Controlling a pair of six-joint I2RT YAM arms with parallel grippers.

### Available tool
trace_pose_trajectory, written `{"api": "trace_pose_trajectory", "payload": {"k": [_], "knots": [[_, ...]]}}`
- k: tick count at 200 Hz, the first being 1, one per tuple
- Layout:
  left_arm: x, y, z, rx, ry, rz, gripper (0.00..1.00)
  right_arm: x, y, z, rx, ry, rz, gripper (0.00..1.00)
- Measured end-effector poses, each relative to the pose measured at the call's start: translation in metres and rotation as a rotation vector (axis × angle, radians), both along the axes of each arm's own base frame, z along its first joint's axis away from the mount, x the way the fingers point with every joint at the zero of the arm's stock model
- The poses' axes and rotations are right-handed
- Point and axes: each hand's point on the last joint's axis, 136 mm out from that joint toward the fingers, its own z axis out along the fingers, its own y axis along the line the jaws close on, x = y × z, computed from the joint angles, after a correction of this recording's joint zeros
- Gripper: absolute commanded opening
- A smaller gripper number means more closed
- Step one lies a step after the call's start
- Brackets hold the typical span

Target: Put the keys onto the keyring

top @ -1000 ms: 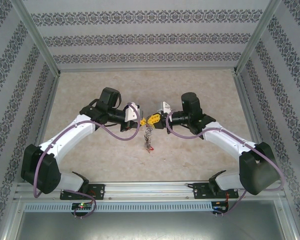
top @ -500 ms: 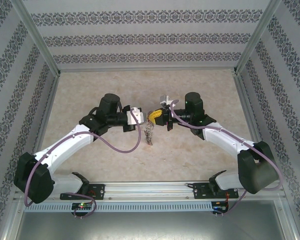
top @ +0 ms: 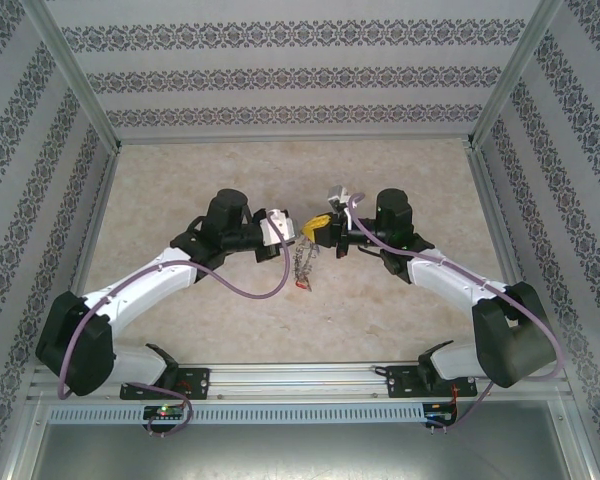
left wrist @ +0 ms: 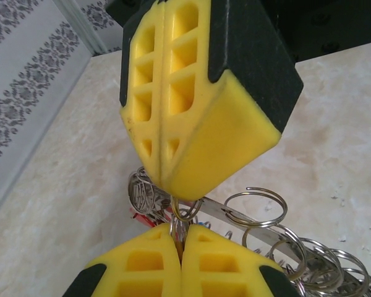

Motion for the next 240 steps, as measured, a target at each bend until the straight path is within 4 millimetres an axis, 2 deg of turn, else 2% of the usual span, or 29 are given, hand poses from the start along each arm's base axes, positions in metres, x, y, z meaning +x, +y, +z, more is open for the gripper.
{"api": "trace_pose_trajectory", "payload": {"k": [21,76,94,114,143,162,189,208,240], "knots": [[-0.001,0.000,-0.005,0.001,0.012,0.000,0.00,0.000,-0.001,-0.003,0.000,0.018,-0.007,0.00],[-0.003,-0.003,-0.002,0.046,-0.005,-0.045,0.00,-0.004,-0.005,0.001,0.016,0.016,0.031,0.00],[-0.005,-0.008,-0.006,0.066,0.006,-0.082,0.00,-0.010,-0.007,-0.001,0.007,-0.039,0.082,0.00],[-0.017,-0.009,-0.015,0.089,0.039,-0.125,0.00,-0.023,-0.010,-0.013,-0.040,-0.098,0.146,0.00],[-0.029,-0.009,-0.022,0.112,0.088,-0.167,0.00,-0.035,-0.014,-0.022,-0.094,-0.200,0.191,0.19],[-0.040,0.000,-0.036,0.164,0.165,-0.171,0.00,-0.030,-0.022,-0.023,-0.130,-0.276,0.164,0.28],[-0.054,0.011,-0.051,0.227,0.256,-0.184,0.00,-0.029,-0.027,-0.026,-0.203,-0.363,0.155,0.36],[-0.056,0.012,-0.046,0.238,0.261,-0.193,0.00,-0.031,-0.026,-0.030,-0.276,-0.408,0.172,0.42],[-0.054,0.010,-0.039,0.236,0.249,-0.202,0.00,-0.043,-0.016,-0.041,-0.399,-0.493,0.238,0.43]]}}
